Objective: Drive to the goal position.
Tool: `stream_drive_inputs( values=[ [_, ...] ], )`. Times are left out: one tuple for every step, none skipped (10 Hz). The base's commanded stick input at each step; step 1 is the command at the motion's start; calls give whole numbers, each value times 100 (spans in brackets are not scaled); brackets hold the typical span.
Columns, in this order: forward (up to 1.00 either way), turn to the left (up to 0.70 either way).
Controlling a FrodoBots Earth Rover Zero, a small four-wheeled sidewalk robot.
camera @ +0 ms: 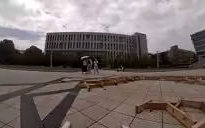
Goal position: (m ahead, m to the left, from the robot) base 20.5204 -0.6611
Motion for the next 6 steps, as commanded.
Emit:
stream_drive_inputs(
  values=[
    [6,1],
    [6,1],
    [6,1],
    [6,1],
    [6,0],
    [6,0]
  ],
)
